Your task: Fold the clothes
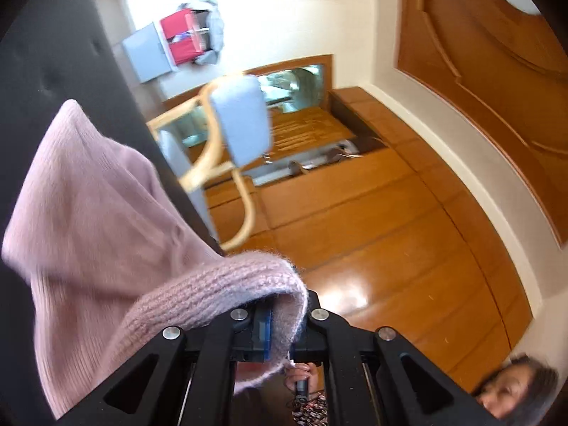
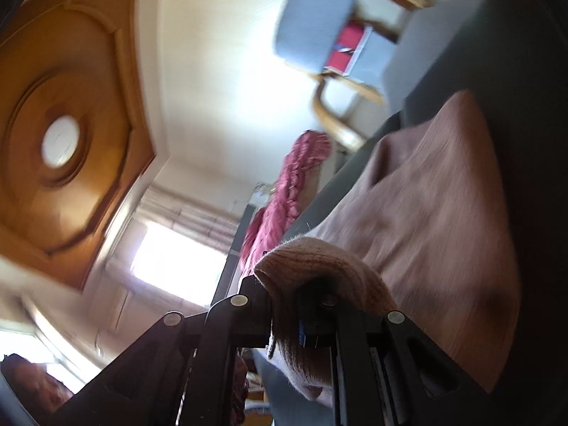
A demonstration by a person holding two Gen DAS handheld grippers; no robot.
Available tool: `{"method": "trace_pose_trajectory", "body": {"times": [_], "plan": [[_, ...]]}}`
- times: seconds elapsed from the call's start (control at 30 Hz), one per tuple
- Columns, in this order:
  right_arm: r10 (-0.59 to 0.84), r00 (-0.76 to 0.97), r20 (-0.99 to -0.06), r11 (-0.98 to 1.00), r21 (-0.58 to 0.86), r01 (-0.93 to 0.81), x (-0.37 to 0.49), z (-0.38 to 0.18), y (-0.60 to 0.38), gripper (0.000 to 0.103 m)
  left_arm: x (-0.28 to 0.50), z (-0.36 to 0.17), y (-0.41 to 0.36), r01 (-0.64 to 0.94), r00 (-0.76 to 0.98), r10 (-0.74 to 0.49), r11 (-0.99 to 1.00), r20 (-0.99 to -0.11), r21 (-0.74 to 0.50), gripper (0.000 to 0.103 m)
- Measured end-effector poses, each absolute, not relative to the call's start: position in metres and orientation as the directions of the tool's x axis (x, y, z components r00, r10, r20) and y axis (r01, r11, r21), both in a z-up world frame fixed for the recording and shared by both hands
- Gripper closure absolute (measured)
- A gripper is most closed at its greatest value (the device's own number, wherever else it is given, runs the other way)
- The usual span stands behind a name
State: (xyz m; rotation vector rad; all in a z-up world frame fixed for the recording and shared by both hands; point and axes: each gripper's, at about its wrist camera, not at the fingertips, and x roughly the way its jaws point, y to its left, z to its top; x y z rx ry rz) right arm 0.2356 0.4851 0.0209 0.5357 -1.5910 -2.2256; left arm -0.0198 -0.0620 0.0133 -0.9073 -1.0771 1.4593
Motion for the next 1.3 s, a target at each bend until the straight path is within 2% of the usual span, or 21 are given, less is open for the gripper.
{"method": "trace_pose_trajectory", "body": {"times": [0.2, 0.27, 0.33, 0.37, 0.5, 0.53, 0.63, 0.87, 1.1, 1.2, 1.3], "plan": [[-0.459, -0.856, -0.237, -0.203, 0.966, -0.159, 0.184, -0.031, 0.518, 0.092, -0.077, -0.043, -0.019, -0.084, -0.172, 0.978, -0.132, -0.117, -0.988, 0.100], [-0.463, -0.852, -0.244, -0.206, 0.965, -0.164, 0.181, -0.029, 0.521, 0.091, -0.083, -0.052, -0.012, -0.057, -0.140, 0.982, -0.134, -0.125, -0.989, 0.097], [-0.479, -0.837, -0.263, -0.237, 0.957, -0.166, 0.182, -0.021, 0.524, 0.083, -0.082, -0.048, -0.012, -0.069, -0.114, 0.985, -0.136, -0.127, -0.988, 0.091], [-0.490, -0.831, -0.264, -0.246, 0.956, -0.158, 0.185, -0.018, 0.521, 0.080, -0.083, -0.046, -0.012, -0.070, -0.100, 0.987, -0.134, -0.127, -0.988, 0.085], [-0.511, -0.821, -0.256, -0.286, 0.951, -0.119, 0.200, -0.007, 0.514, 0.062, -0.074, -0.047, -0.018, -0.012, -0.050, 0.992, -0.117, -0.116, -0.993, 0.075], [-0.517, -0.817, -0.256, -0.298, 0.948, -0.108, 0.204, -0.003, 0.512, 0.057, -0.071, -0.048, -0.020, -0.005, -0.046, 0.992, -0.114, -0.113, -0.994, 0.074], [-0.548, -0.792, -0.270, -0.345, 0.935, -0.080, 0.202, 0.004, 0.501, 0.052, -0.065, -0.048, -0.019, -0.006, -0.027, 0.994, -0.109, -0.109, -0.994, 0.074], [-0.600, -0.729, -0.330, -0.398, 0.913, -0.086, 0.175, 0.009, 0.489, 0.051, -0.077, -0.052, -0.007, 0.078, -0.035, 0.998, -0.055, -0.058, -0.995, 0.073], [-0.433, -0.852, -0.293, -0.335, 0.930, -0.150, 0.155, 0.004, 0.542, 0.051, -0.107, -0.061, -0.004, 0.191, -0.191, 0.982, 0.050, 0.013, -0.980, 0.072], [-0.440, -0.859, -0.261, -0.278, 0.949, -0.145, 0.153, -0.009, 0.550, 0.051, -0.116, -0.071, -0.010, 0.238, -0.271, 0.962, 0.112, 0.045, -0.965, 0.072], [-0.425, -0.857, -0.290, -0.336, 0.930, -0.148, 0.157, -0.001, 0.548, 0.051, -0.123, -0.075, -0.018, 0.245, -0.338, 0.939, 0.157, 0.068, -0.957, 0.072]]}}
